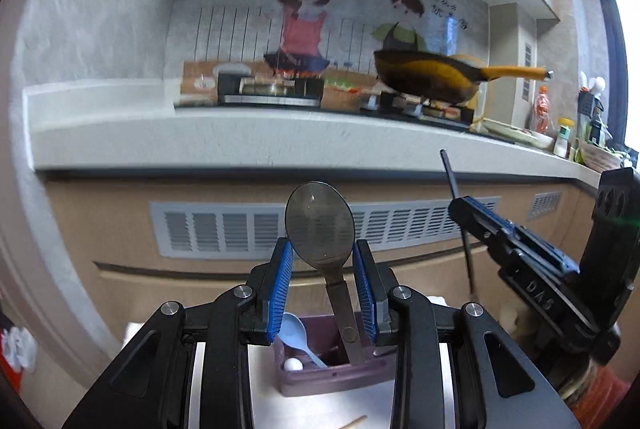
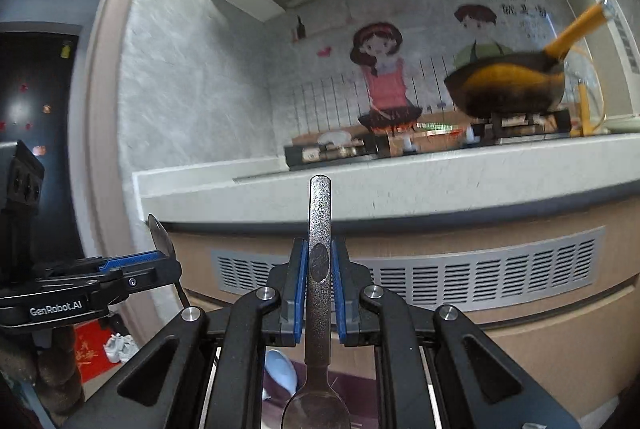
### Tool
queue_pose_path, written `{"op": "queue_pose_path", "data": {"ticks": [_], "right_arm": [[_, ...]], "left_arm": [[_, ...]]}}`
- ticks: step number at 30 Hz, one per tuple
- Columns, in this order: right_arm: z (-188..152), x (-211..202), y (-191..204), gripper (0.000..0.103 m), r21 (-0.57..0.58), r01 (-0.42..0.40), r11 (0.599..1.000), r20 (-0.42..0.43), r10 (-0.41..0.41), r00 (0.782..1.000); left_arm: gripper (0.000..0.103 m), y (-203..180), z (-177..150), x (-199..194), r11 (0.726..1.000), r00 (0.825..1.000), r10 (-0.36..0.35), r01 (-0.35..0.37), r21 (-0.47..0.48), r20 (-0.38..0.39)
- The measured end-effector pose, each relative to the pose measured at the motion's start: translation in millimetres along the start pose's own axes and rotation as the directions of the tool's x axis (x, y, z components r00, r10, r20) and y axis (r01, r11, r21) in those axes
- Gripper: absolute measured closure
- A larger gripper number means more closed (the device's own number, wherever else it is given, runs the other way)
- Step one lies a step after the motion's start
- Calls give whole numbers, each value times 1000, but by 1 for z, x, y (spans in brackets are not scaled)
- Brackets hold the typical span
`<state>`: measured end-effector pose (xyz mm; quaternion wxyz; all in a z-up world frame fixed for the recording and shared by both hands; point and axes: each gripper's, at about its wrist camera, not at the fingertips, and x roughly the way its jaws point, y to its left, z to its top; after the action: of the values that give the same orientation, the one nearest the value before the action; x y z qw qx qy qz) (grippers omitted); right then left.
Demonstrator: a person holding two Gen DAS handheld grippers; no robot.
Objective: Organize utensils
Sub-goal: 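Carry both held utensils over the purple caddy and open both tools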
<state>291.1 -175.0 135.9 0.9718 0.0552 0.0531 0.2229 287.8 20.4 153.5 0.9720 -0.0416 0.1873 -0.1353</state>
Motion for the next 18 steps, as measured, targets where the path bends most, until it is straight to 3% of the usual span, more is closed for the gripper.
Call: {"op": "queue_pose_path", "data": {"ticks": [7, 18], "right_arm": [[-37, 53, -11, 92, 6, 119, 993, -63, -118, 991], [-63, 91, -31, 92, 60, 202, 978, -132, -193, 972]], "left_arm": [[71, 22, -24, 68, 998, 996, -33, 28, -58, -82], [71, 25, -43, 100, 998, 995, -23, 18, -57, -98]]}}
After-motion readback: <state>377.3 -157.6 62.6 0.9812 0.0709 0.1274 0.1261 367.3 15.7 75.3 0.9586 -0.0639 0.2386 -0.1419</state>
